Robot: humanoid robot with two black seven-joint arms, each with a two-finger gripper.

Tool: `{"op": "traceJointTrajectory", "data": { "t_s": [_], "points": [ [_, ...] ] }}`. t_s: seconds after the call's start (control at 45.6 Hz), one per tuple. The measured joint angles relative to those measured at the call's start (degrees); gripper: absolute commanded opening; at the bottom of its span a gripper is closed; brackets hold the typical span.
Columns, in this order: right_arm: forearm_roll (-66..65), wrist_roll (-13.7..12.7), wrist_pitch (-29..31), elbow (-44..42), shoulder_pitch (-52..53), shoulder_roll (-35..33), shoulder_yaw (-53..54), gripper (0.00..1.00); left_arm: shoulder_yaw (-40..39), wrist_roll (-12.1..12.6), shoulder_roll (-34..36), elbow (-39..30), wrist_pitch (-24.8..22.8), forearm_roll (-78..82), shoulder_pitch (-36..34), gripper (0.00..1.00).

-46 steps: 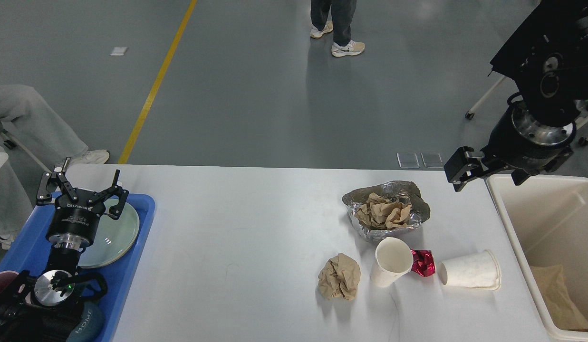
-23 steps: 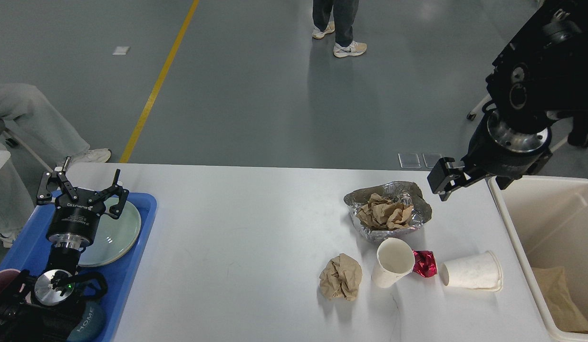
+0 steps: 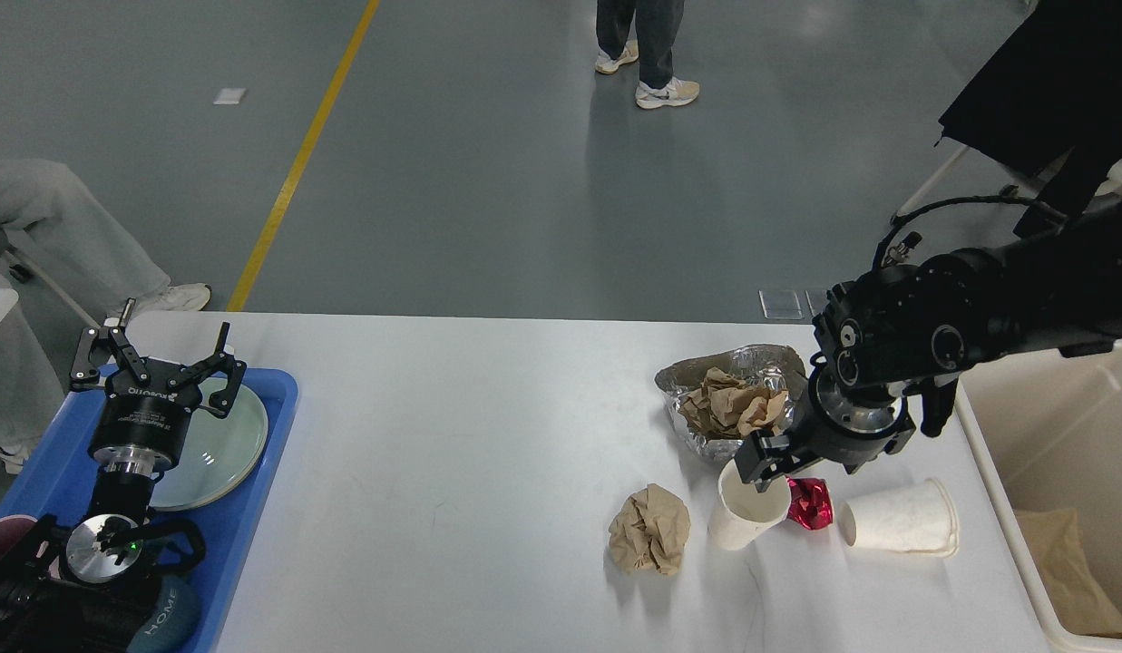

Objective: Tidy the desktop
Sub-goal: 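Lower the right gripper and grasp the white paper cup, then carry the paper cup to the bin and release it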

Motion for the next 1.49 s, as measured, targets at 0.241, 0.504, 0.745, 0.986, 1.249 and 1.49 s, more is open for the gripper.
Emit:
{"op": "traceJointTrajectory", "data": {
  "t_s": [0.241, 0.504, 0.745, 0.986, 1.249, 1.49],
  "points": [
    [0.9, 0.0, -2.5, -9.4, -9.4, 1.4, 0.1, 0.95, 0.0, 0.0, 0.0, 0.0, 0.0, 0.0, 0.0, 0.96],
    [1.0, 0.0, -5.0, -12.9, -14.9, 2.6, -0.1, 0.31, 0.0, 0.0, 0.0, 0.0, 0.0, 0.0, 0.0, 0.96],
    [1.1, 0.1, -4.9, -12.9, -16.1, 2.6, 0.3, 0.0, 0.0, 0.0, 0.0, 0.0, 0.0, 0.0, 0.0, 0.96],
    [1.0, 0.2, -5.4, -12.6, -16.6, 2.6, 2.4, 0.0, 0.0, 0.0, 0.0, 0.0, 0.0, 0.0, 0.0, 0.96],
    [1.8, 0.1, -4.6, -12.2, -16.1, 1.9, 4.2, 0.0, 0.0, 0.0, 0.0, 0.0, 0.0, 0.0, 0.0, 0.96],
    [2.1, 0.3, -2.0, -8.5, -12.6, -0.8, 4.3, 0.0, 0.0, 0.0, 0.0, 0.0, 0.0, 0.0, 0.0, 0.96]
  ]
}}
